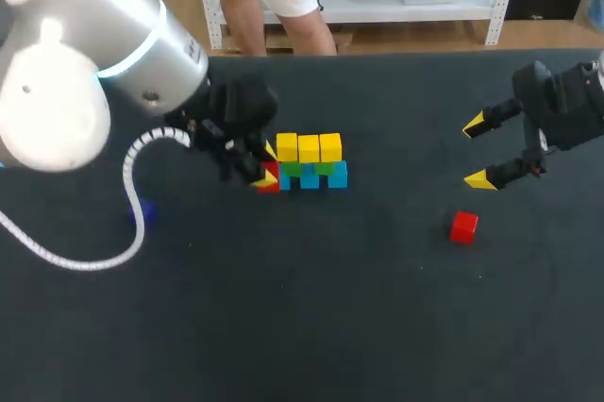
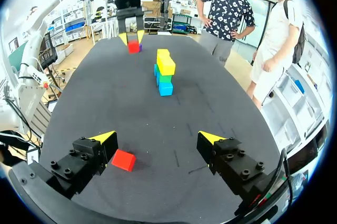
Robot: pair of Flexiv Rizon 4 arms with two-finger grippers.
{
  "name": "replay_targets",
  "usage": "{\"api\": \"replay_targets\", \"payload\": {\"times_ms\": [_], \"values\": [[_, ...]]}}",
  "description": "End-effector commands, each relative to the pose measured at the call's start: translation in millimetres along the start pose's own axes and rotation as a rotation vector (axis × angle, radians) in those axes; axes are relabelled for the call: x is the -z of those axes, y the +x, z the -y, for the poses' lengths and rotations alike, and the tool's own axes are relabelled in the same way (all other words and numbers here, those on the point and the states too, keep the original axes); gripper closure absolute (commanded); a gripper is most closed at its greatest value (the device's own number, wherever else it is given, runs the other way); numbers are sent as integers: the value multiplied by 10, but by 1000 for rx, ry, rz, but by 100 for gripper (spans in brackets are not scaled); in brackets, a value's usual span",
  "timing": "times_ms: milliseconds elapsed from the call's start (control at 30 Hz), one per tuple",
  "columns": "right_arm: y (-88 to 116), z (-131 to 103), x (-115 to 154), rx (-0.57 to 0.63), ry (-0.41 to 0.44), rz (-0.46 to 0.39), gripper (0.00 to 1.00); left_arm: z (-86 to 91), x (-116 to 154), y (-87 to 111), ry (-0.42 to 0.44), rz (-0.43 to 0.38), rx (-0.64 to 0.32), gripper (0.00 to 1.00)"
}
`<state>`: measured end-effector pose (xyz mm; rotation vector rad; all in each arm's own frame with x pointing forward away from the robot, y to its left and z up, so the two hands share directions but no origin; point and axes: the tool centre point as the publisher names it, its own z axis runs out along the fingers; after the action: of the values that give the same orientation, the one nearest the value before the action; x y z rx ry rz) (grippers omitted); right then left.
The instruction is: Place the blue cubes, place green cubes on the blue cubes, place the yellow cubes on the green cubes, then place the red cubes on the yellow cubes, and place purple cube on the red cubes.
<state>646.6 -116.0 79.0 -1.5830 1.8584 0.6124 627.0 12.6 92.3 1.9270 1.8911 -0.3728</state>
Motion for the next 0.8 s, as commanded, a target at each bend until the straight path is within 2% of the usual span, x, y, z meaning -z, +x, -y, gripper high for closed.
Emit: {"api": "replay_targets", "payload": {"times_ms": [33,400,567,800], "values": [[5,4,-8,1,0,3,0,-164,149,-96,5,-26,-14,100],[5,4,-8,1,0,3,0,-577,192,-283,-12,-15,-74,100],[5,4,-8,1,0,3,0,-670,117,-323,-4,2,-85,100],[5,4,-8,1,0,3,0,-705,11,-351,13,19,-88,100]]}}
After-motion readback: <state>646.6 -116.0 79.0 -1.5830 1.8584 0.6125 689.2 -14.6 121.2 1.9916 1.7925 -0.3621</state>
